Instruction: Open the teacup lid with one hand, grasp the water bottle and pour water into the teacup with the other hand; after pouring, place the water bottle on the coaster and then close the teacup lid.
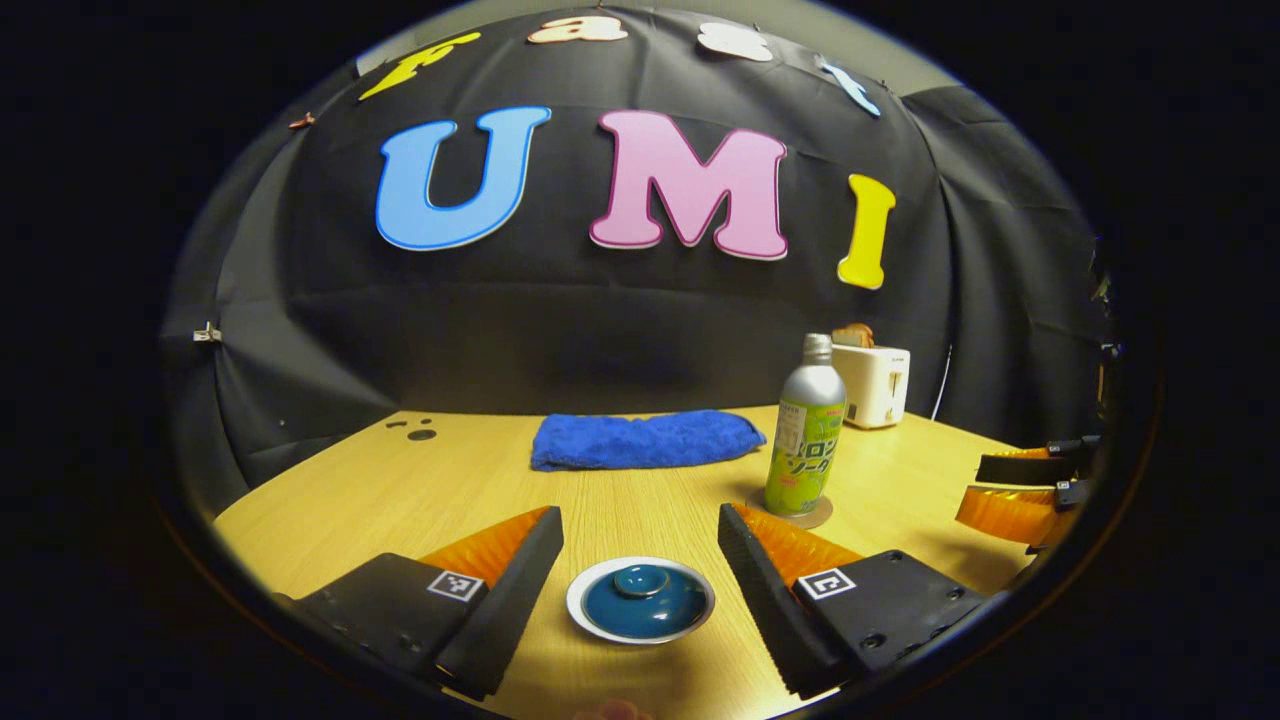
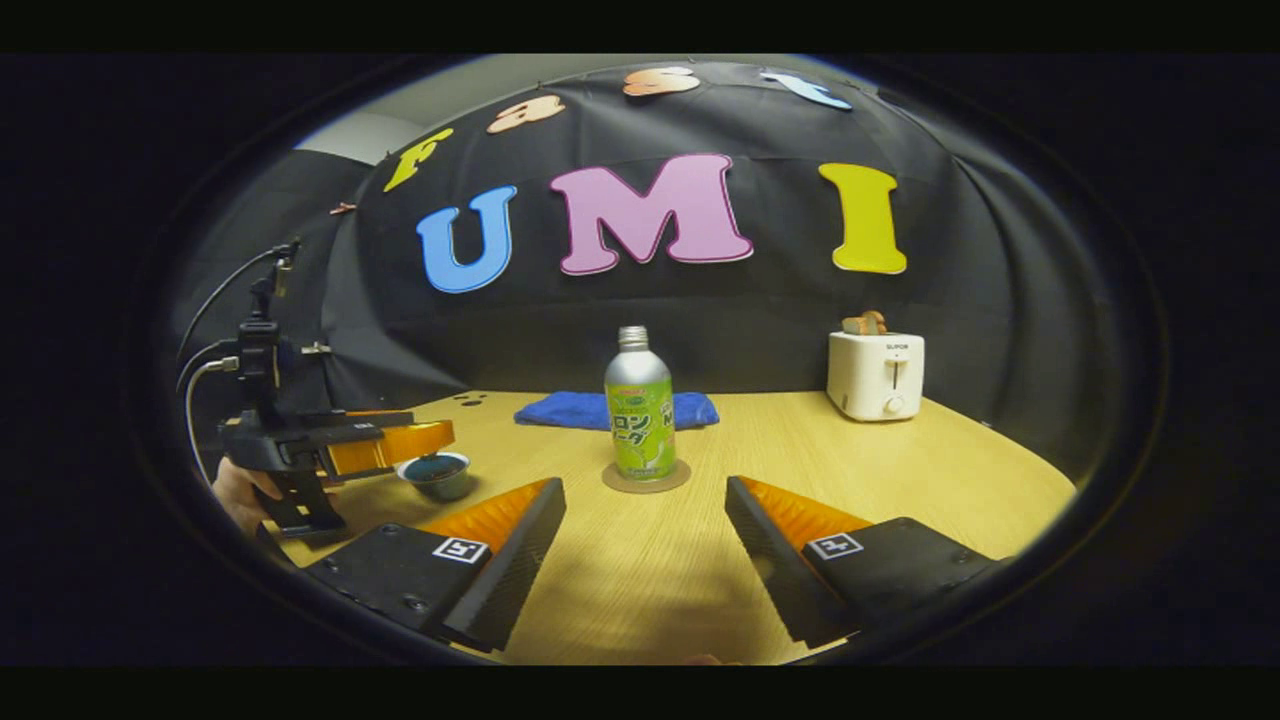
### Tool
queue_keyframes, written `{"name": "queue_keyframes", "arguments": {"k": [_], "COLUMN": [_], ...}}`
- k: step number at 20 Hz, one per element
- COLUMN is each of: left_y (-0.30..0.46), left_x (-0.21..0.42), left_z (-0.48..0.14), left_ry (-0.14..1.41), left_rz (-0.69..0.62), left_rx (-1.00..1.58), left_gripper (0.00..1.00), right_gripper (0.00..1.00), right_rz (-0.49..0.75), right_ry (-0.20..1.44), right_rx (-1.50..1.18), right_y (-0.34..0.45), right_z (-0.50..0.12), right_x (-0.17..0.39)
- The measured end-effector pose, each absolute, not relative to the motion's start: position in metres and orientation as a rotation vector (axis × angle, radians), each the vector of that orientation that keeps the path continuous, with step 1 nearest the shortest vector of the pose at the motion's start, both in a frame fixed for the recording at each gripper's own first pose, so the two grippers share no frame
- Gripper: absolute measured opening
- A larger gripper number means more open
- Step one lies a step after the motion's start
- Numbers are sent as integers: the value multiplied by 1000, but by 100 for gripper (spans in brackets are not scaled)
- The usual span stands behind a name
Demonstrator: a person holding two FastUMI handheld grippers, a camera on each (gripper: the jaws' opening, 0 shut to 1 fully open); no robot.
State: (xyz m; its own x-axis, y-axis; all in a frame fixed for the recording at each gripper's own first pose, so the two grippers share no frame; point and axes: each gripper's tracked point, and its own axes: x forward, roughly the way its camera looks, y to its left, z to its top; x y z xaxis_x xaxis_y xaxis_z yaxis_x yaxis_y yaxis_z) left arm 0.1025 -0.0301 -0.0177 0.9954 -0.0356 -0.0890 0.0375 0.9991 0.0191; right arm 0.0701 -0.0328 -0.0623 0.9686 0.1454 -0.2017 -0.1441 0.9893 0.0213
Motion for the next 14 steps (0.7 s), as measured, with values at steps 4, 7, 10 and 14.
{"name": "queue_keyframes", "arguments": {"k": [4, 7, 10, 14], "left_y": [-26, -33, -34, -35], "left_x": [72, 47, 18, -14], "left_z": [14, 27, 36, 36], "left_ry": [6, -23, -61, -93], "left_rz": [3, 10, 50, 78], "left_rx": [43, 23, 28, 21], "left_gripper": [98, 98, 98, 98], "right_gripper": [100, 99, 99, 99], "right_rz": [122, 121, 117, 114], "right_ry": [163, 141, 112, 92], "right_rx": [-12, -20, -58, -67], "right_y": [-35, -32, -30, -32], "right_z": [-39, -22, -8, 0], "right_x": [64, 52, 37, 17]}}
